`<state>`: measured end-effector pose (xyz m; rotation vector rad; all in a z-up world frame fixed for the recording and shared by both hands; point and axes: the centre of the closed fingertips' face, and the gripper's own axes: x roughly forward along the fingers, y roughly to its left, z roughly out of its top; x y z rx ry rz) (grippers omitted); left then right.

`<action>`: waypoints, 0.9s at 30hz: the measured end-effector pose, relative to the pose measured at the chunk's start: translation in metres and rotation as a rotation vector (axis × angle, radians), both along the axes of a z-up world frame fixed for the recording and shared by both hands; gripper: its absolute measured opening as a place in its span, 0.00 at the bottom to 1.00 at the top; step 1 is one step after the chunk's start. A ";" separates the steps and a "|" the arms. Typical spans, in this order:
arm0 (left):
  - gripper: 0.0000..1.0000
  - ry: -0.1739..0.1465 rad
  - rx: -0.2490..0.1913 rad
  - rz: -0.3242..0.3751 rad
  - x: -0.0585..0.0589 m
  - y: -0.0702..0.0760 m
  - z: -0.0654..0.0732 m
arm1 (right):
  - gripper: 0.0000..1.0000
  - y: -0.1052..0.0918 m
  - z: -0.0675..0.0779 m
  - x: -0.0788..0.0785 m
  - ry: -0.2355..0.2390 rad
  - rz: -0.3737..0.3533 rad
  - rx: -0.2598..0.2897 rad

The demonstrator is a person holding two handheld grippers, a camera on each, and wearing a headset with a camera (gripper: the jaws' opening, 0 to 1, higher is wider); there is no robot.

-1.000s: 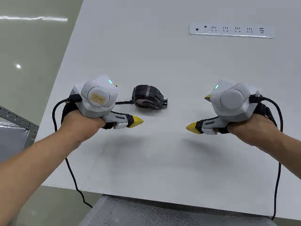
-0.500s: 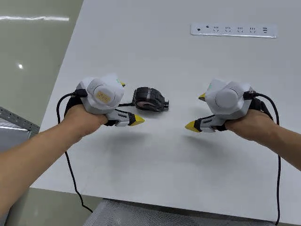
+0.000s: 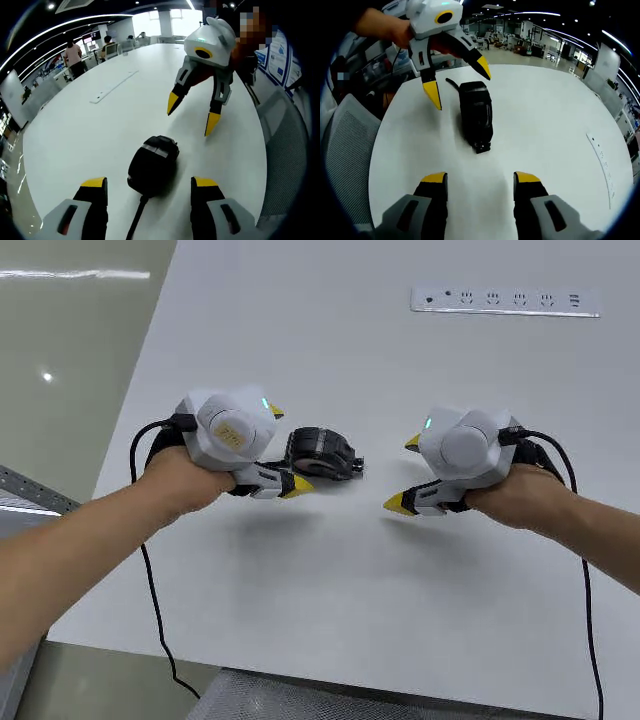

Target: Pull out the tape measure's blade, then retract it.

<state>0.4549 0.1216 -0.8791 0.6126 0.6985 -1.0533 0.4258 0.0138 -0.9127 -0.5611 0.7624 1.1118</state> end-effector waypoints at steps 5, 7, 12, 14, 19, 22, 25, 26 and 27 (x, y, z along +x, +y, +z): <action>0.60 -0.001 0.010 -0.041 0.001 -0.004 -0.001 | 0.52 0.005 -0.002 0.004 -0.012 0.029 0.001; 0.59 0.002 0.010 -0.055 0.002 -0.005 -0.002 | 0.51 0.007 -0.002 0.005 -0.014 0.038 0.001; 0.58 -0.003 0.024 -0.105 0.005 -0.008 -0.004 | 0.49 0.015 -0.004 0.008 -0.016 0.065 0.004; 0.57 -0.008 0.031 -0.127 0.005 -0.009 -0.004 | 0.48 0.018 -0.004 0.008 -0.019 0.078 0.009; 0.54 -0.006 0.039 -0.167 0.008 -0.012 -0.006 | 0.45 0.027 -0.008 0.011 -0.025 0.115 0.005; 0.53 -0.004 0.042 -0.188 0.008 -0.013 -0.006 | 0.44 0.030 -0.010 0.012 -0.027 0.131 0.005; 0.52 -0.005 0.043 -0.192 0.008 -0.013 -0.006 | 0.41 0.031 -0.010 0.012 -0.029 0.136 0.005; 0.51 -0.005 0.043 -0.192 0.008 -0.013 -0.006 | 0.41 0.031 -0.010 0.012 -0.029 0.136 0.005; 0.51 -0.005 0.043 -0.193 0.008 -0.013 -0.006 | 0.41 0.031 -0.010 0.012 -0.029 0.137 0.005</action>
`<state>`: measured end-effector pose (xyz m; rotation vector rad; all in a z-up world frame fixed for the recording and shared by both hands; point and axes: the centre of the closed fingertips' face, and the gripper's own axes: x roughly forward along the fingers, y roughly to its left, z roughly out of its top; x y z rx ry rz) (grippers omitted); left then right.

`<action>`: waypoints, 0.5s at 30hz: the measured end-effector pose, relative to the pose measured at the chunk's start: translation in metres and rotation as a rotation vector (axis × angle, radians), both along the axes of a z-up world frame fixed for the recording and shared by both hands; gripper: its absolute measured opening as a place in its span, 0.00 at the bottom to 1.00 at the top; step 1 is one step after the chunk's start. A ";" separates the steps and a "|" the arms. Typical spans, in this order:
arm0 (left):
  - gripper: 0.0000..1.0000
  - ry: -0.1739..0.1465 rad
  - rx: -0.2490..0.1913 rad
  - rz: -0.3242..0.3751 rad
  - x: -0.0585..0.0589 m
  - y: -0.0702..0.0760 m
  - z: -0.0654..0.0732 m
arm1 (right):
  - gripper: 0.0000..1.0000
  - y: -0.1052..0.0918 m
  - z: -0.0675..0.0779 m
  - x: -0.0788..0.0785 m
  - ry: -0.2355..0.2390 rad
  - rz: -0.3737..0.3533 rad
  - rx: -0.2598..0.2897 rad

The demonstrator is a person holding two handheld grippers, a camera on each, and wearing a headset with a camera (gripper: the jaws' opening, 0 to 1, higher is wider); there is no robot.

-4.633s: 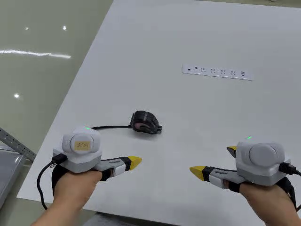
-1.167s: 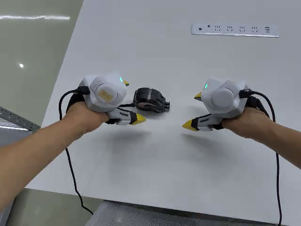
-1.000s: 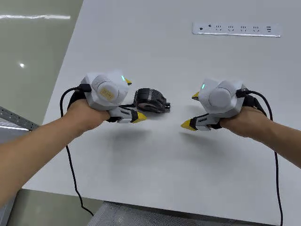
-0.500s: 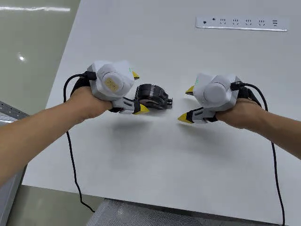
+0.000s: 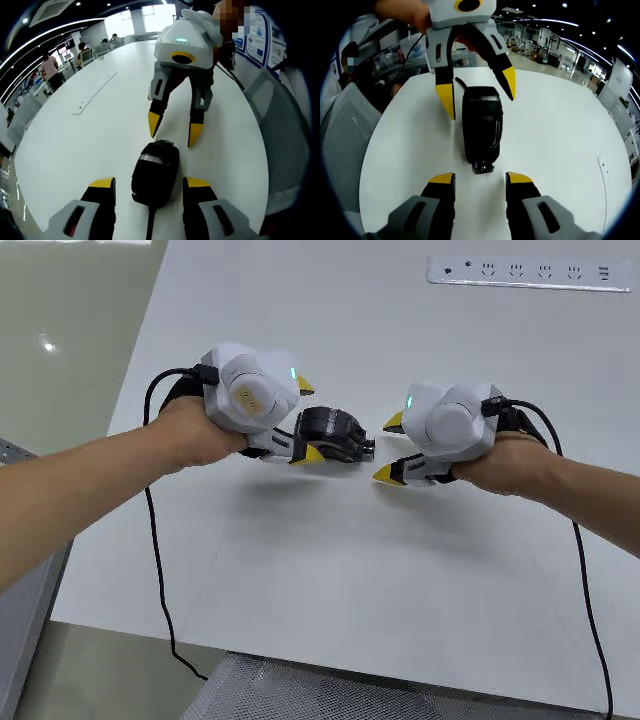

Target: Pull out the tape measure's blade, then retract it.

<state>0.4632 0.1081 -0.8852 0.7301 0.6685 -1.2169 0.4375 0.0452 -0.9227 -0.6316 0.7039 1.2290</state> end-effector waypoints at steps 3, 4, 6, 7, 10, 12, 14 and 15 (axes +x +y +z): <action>0.50 0.006 -0.005 -0.024 -0.001 -0.004 -0.001 | 0.40 0.004 -0.003 0.000 0.003 0.012 0.000; 0.49 0.010 0.006 -0.060 -0.004 -0.008 -0.003 | 0.39 0.007 -0.005 0.001 0.005 0.023 0.002; 0.47 0.013 0.007 -0.073 -0.004 -0.010 -0.004 | 0.39 0.009 -0.007 0.001 0.005 0.028 0.000; 0.47 0.016 0.007 -0.076 -0.004 -0.011 -0.005 | 0.38 0.009 -0.007 0.001 0.004 0.032 0.001; 0.45 0.014 0.010 -0.092 -0.004 -0.014 -0.005 | 0.36 0.012 -0.008 0.001 0.002 0.042 0.004; 0.44 0.014 0.010 -0.103 -0.004 -0.017 -0.005 | 0.35 0.014 -0.008 0.001 0.003 0.046 0.005; 0.44 0.014 0.013 -0.113 -0.004 -0.018 -0.006 | 0.33 0.014 -0.009 0.001 0.002 0.051 0.005; 0.44 0.015 0.018 -0.122 -0.004 -0.019 -0.006 | 0.33 0.015 -0.009 0.002 0.002 0.052 0.005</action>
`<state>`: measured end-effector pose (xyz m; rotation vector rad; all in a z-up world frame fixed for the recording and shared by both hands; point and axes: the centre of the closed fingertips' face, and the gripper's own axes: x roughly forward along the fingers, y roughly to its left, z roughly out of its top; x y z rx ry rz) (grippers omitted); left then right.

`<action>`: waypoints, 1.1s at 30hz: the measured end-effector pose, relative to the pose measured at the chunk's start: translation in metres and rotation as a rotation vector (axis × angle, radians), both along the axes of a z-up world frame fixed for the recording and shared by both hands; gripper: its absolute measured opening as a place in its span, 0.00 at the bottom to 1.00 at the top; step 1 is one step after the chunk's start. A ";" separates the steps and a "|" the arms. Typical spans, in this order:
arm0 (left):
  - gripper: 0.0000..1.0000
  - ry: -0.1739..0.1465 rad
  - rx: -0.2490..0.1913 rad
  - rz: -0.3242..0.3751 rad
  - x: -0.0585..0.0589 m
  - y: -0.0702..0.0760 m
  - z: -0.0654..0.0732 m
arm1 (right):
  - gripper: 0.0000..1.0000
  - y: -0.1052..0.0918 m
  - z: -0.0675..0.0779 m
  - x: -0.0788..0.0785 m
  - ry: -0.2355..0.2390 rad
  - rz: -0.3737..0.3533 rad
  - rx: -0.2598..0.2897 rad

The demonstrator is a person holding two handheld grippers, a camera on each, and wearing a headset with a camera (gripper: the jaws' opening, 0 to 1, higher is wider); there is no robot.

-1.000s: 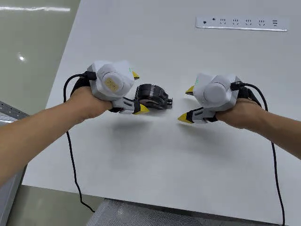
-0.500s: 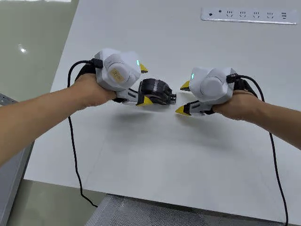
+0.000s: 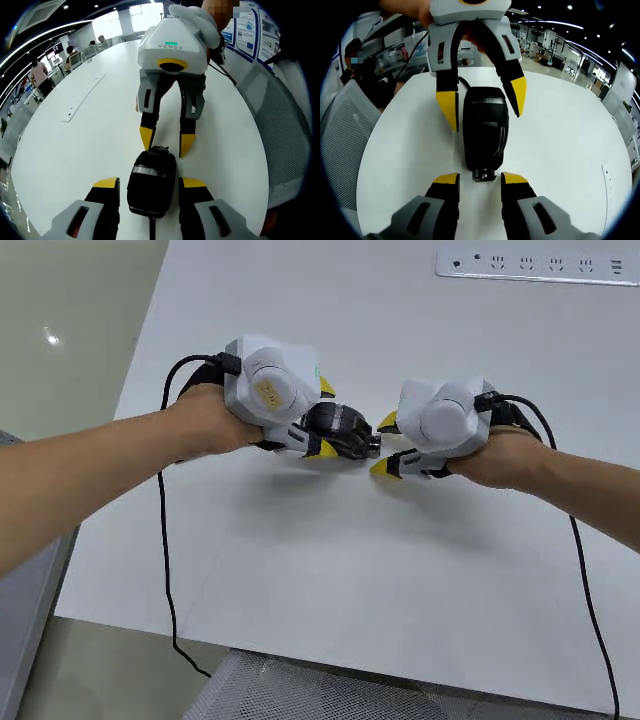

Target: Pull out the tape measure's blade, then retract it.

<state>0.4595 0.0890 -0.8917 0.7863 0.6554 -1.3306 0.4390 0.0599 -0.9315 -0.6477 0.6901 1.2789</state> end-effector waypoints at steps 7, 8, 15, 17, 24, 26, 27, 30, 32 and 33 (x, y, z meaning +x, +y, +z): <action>0.42 0.009 0.012 -0.027 0.000 -0.003 -0.004 | 0.29 0.001 -0.001 0.001 -0.006 0.017 -0.003; 0.41 0.008 0.014 -0.031 0.000 -0.003 -0.005 | 0.29 0.001 -0.001 0.001 -0.006 0.019 -0.003; 0.38 0.011 0.029 -0.050 0.000 -0.002 -0.008 | 0.24 0.001 -0.002 0.002 -0.007 0.029 -0.003; 0.37 0.013 0.030 -0.052 0.000 -0.002 -0.009 | 0.24 0.001 -0.002 0.002 -0.007 0.030 -0.005; 0.34 0.013 0.031 -0.062 -0.001 -0.003 -0.010 | 0.22 0.001 -0.003 0.003 -0.009 0.025 -0.010; 0.34 0.012 0.030 -0.064 -0.001 -0.003 -0.010 | 0.20 0.001 -0.002 0.005 -0.009 0.020 -0.009; 0.34 0.012 0.030 -0.066 -0.001 -0.003 -0.010 | 0.19 0.001 -0.002 0.006 -0.012 0.017 -0.010; 0.34 0.011 0.031 -0.066 -0.001 -0.003 -0.010 | 0.16 0.001 -0.003 0.007 -0.018 0.015 -0.012; 0.34 0.011 0.031 -0.067 -0.001 -0.003 -0.010 | 0.16 0.001 -0.003 0.008 -0.018 0.015 -0.012; 0.34 0.011 0.031 -0.066 -0.001 -0.003 -0.010 | 0.16 0.001 -0.003 0.008 -0.017 0.016 -0.012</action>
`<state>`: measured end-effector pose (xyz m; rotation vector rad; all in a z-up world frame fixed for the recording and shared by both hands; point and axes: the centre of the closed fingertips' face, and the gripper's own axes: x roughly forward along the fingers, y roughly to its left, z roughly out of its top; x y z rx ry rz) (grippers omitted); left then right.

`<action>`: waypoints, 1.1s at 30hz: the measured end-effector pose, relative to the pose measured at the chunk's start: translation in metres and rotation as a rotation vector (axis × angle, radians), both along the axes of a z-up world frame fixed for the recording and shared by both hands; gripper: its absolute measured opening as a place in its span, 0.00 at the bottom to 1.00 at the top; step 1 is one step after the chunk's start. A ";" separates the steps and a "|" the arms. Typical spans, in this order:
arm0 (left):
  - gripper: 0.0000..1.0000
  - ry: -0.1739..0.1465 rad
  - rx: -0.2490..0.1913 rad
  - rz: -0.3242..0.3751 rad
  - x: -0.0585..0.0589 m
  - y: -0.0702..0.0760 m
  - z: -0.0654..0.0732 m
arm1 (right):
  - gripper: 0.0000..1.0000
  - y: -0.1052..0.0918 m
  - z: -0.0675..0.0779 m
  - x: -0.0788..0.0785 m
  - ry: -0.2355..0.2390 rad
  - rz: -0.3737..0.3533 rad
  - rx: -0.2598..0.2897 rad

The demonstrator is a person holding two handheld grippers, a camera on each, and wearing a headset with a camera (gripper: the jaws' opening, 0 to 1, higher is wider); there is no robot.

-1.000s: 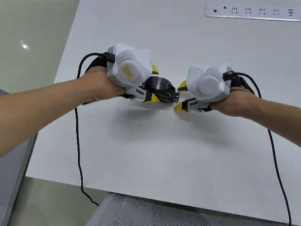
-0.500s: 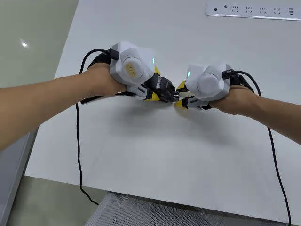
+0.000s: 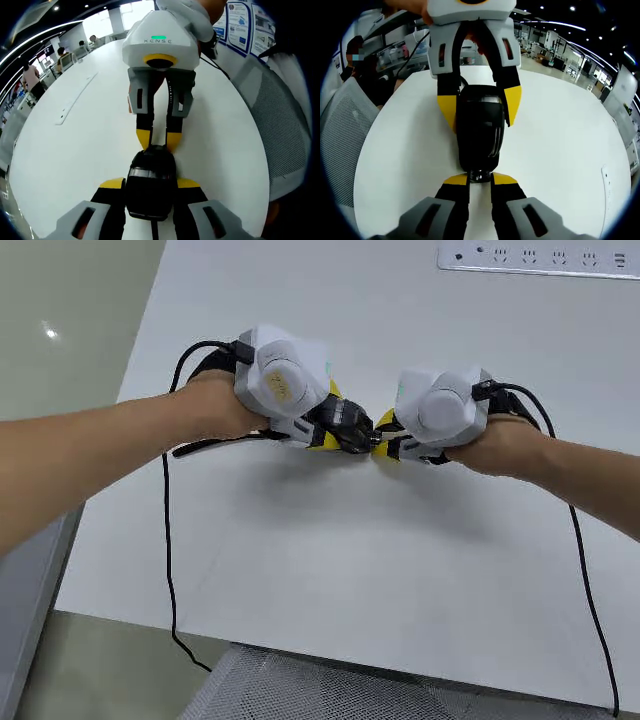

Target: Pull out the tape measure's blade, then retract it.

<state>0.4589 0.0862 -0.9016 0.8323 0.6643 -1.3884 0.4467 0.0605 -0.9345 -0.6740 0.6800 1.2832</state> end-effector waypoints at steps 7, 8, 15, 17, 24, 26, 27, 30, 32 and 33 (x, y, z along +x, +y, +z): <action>0.33 -0.001 -0.003 -0.006 0.000 0.000 0.000 | 0.15 0.001 -0.002 0.000 0.019 0.004 0.012; 0.33 -0.001 -0.002 -0.005 0.000 0.000 0.000 | 0.15 0.001 -0.001 0.000 0.012 0.017 0.012; 0.32 -0.004 -0.009 -0.014 -0.001 0.000 0.001 | 0.14 0.000 -0.001 -0.001 0.002 0.026 0.020; 0.32 -0.003 -0.009 -0.015 -0.001 0.000 0.001 | 0.14 0.000 -0.001 -0.001 -0.016 0.035 0.021; 0.32 0.005 -0.005 -0.008 0.000 0.000 0.001 | 0.12 -0.002 0.001 -0.001 -0.033 0.051 0.017; 0.31 0.005 -0.004 -0.007 0.000 0.000 0.001 | 0.12 -0.002 0.001 -0.001 -0.034 0.053 0.017; 0.31 0.005 -0.003 -0.006 0.000 0.000 0.001 | 0.12 -0.003 0.001 -0.001 -0.034 0.053 0.015; 0.31 0.008 -0.002 -0.004 0.000 0.000 0.001 | 0.12 -0.005 0.001 0.000 -0.032 0.054 0.011; 0.31 0.012 -0.002 -0.002 0.000 0.000 0.001 | 0.12 -0.006 0.000 0.000 -0.027 0.052 0.010; 0.31 0.012 -0.002 0.000 0.001 0.000 0.001 | 0.12 -0.007 0.000 0.000 -0.027 0.051 0.008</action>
